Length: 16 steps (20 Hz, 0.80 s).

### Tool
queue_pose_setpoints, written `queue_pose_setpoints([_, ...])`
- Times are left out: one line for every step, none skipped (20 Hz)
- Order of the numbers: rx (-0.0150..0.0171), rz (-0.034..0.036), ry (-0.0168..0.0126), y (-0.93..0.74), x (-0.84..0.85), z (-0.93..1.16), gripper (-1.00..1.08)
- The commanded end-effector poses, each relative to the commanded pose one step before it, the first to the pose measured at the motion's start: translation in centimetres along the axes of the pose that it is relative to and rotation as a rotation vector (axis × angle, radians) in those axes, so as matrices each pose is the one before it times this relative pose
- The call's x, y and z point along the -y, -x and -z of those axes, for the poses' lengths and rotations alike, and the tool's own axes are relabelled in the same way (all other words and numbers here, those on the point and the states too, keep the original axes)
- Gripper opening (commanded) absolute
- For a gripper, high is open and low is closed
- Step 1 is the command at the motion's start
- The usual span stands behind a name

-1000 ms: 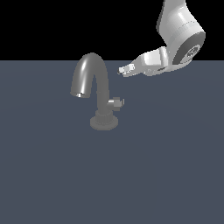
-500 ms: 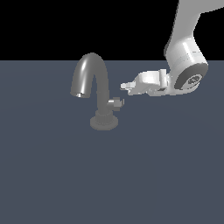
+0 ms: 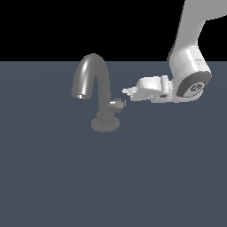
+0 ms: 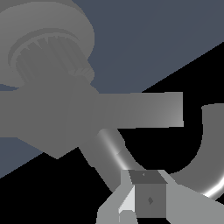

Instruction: Turn on the faucet by rotating a designated handle.

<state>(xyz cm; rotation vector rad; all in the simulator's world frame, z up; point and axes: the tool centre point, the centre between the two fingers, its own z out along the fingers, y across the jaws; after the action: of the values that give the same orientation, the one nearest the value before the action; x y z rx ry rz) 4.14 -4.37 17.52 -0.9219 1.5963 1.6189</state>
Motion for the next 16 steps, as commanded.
queue_pose_setpoints([0.00017, -0.00007, -0.00011, -0.003, 0.002, 0.007, -1.00])
queue_pose_setpoints([0.00000, 0.00000, 0.00000, -0.418, -0.125, -0.007, -1.00])
queue_pose_setpoints([0.00000, 0.00000, 0.00000, -0.423, -0.127, -0.007, -1.00])
queue_pose_setpoints([0.00000, 0.00000, 0.00000, -0.428, -0.128, -0.007, -1.00])
queue_pose_setpoints([0.00000, 0.00000, 0.00000, -0.433, -0.129, -0.007, -1.00])
queue_pose_setpoints([0.00000, 0.00000, 0.00000, -0.438, -0.131, -0.006, -1.00])
queue_pose_setpoints([0.00000, 0.00000, 0.00000, -0.444, -0.132, -0.006, -1.00])
queue_pose_setpoints([0.00000, 0.00000, 0.00000, -0.449, -0.133, -0.006, -1.00])
queue_pose_setpoints([0.00000, 0.00000, 0.00000, -0.454, -0.134, -0.006, -1.00])
queue_pose_setpoints([0.00000, 0.00000, 0.00000, -0.460, -0.135, -0.006, -1.00])
queue_pose_setpoints([0.00061, 0.00032, -0.00004, -0.456, -0.150, 0.022, -1.00])
queue_pose_setpoints([0.00000, 0.00000, 0.00000, -0.471, -0.137, -0.006, -1.00])
queue_pose_setpoints([0.00000, 0.00000, 0.00000, -0.478, -0.137, -0.006, -1.00])
queue_pose_setpoints([0.00000, 0.00000, 0.00000, 0.000, 0.000, 0.000, -1.00])
queue_pose_setpoints([-0.00347, 0.03371, -0.00234, 2.207, 0.084, 0.015, -1.00])
queue_pose_setpoints([0.00031, -0.00291, 0.00021, -0.667, 0.221, -0.004, -1.00])
